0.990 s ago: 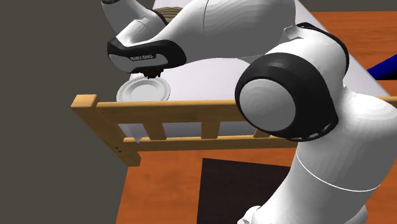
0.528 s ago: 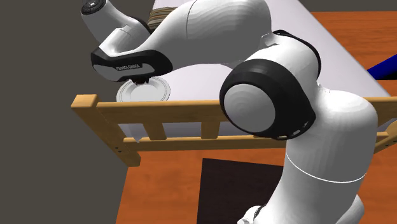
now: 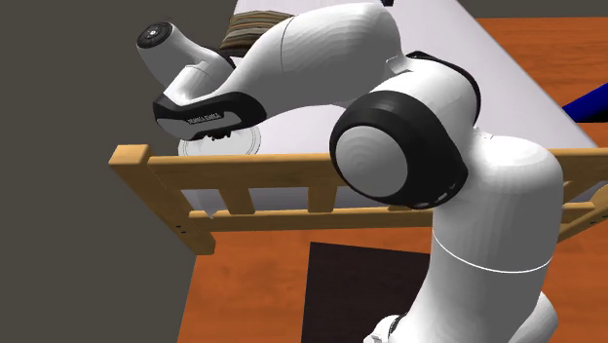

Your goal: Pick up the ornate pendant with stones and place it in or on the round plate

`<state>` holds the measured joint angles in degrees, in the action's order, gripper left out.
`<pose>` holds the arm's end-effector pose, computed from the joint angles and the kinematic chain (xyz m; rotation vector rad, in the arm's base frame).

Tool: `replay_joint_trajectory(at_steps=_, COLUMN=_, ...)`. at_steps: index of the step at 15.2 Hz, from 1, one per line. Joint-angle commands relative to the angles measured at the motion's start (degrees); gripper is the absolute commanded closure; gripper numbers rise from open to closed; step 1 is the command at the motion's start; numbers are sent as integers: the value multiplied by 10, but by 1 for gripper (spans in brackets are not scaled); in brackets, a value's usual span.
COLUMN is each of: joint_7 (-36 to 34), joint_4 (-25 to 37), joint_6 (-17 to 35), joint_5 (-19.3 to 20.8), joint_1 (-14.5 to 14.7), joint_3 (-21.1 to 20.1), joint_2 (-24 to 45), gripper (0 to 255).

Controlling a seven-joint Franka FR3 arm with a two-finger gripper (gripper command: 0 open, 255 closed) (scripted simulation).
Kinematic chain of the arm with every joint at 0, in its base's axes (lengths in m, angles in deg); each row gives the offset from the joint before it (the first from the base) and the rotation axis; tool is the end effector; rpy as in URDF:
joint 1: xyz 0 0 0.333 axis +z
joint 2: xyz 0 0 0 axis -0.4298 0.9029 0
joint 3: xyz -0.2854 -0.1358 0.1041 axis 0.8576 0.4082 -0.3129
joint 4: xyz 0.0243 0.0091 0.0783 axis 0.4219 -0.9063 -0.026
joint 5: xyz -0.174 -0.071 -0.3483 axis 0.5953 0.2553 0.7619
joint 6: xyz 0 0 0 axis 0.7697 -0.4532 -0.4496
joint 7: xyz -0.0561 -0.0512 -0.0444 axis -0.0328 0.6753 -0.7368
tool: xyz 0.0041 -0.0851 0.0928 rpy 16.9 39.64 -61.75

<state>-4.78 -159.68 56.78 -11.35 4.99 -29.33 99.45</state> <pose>0.4323 0.5547 0.3831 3.1034 0.1062 0.4287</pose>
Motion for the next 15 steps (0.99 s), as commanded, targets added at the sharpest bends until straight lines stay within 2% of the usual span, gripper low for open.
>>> replay_joint_trajectory(at_steps=1, joint_7=-8, joint_4=-9, joint_6=15, joint_5=8, joint_1=2, joint_3=4, joint_2=8, gripper=255)
replay_joint_trajectory(at_steps=9, joint_7=-8, joint_4=-9, joint_6=15, joint_5=8, joint_1=2, joint_3=4, joint_2=8, gripper=255)
replay_joint_trajectory(at_steps=10, joint_7=-8, joint_4=-9, joint_6=15, joint_5=8, joint_1=2, joint_3=4, joint_2=8, gripper=0)
replay_joint_trajectory(at_steps=15, joint_7=-8, joint_4=-9, joint_6=15, joint_5=8, joint_1=2, joint_3=4, joint_2=8, gripper=0)
